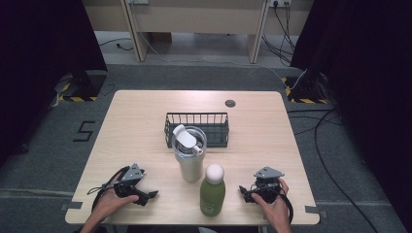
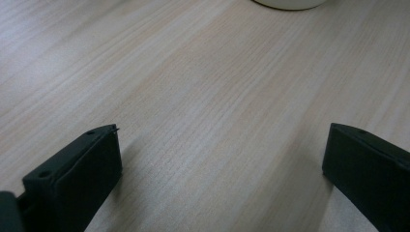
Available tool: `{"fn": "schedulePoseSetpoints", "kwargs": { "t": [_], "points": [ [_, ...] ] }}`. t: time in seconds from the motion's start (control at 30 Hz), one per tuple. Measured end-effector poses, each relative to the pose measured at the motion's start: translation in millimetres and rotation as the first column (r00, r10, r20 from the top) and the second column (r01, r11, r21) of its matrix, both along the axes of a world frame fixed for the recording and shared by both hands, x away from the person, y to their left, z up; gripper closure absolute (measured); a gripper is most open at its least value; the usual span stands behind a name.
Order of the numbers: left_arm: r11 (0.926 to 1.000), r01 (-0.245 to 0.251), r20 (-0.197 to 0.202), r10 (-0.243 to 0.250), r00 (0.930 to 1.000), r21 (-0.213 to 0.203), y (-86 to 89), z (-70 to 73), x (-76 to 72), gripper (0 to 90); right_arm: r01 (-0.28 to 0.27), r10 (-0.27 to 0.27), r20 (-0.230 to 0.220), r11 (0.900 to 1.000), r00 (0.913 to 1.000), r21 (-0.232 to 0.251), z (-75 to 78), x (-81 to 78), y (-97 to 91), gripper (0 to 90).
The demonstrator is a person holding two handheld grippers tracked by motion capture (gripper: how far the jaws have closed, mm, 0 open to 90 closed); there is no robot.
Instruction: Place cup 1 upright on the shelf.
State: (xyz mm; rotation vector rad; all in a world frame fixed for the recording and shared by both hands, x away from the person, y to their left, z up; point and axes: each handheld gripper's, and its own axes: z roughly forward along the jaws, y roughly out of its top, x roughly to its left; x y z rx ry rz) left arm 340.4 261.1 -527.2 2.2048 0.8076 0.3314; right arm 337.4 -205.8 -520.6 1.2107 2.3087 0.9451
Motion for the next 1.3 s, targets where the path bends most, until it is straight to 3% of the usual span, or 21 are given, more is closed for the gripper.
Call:
{"fn": "schedulePoseSetpoints", "kwargs": {
  "t": [0.3, 0.37, 0.43, 0.5, 0.53, 0.67, 0.73, 0.83, 1.3],
  "points": [
    [1.0, -0.003, 0.007, 0.003, 1.0, 0.0, -0.5, 0.2, 0.0, 0.4, -0.001, 0.001, 0.001, 1.0, 1.0, -0.003, 0.0, 0.3, -0.2, 3.1],
    [0.9998, -0.01, 0.016, 0.01, 0.9998, -0.014, 0.2, 1.0, -0.2, 5.1, -0.002, 0.002, 0.001, 1.0, 1.0, -0.003, 0.0, 0.4, -0.3, 3.0],
    [0.9991, -0.021, 0.031, 0.022, 0.9993, -0.037, 1.9, 1.9, -0.2, 17.6, -0.001, 0.001, 0.0, 1.0, 1.0, -0.003, 0.0, 0.4, -0.2, 3.0],
    [0.9985, -0.036, 0.044, 0.037, 0.9984, -0.042, 2.7, 2.5, -0.1, 13.3, -0.002, 0.002, 0.0, 1.0, 1.0, -0.003, 0.0, 0.5, -0.3, 3.0],
    [0.9973, -0.044, 0.06, 0.047, 0.9971, -0.059, 3.4, 2.9, -0.1, 16.4, -0.002, 0.002, 0.0, 1.0, 1.0, -0.003, 0.0, 0.5, -0.3, 3.0],
    [0.9939, -0.06, 0.092, 0.068, 0.9934, -0.093, 5.1, 7.1, 0.3, 15.3, -0.003, 0.003, 0.0, 1.0, 1.0, -0.003, 0.0, 0.6, -0.3, 2.9],
    [0.9904, -0.066, 0.115, 0.08, 0.9901, -0.122, 6.6, 10.8, 0.8, 15.3, -0.004, 0.004, 0.001, 1.0, 1.0, -0.003, 0.0, 0.7, -0.3, 2.9],
    [0.9774, -0.063, 0.138, 0.092, 0.986, -0.202, 5.8, 16.0, 2.4, 15.1, -0.004, 0.004, 0.001, 1.0, 1.0, -0.003, 0.0, 0.8, -0.3, 2.7],
    [0.9612, 0.019, 0.248, 0.052, 0.9674, -0.275, -19.1, 28.8, 7.8, 15.2, -0.001, 0.001, -0.001, 1.0, 1.0, -0.002, -0.1, 1.0, 0.0, 2.3]
  ]
}}
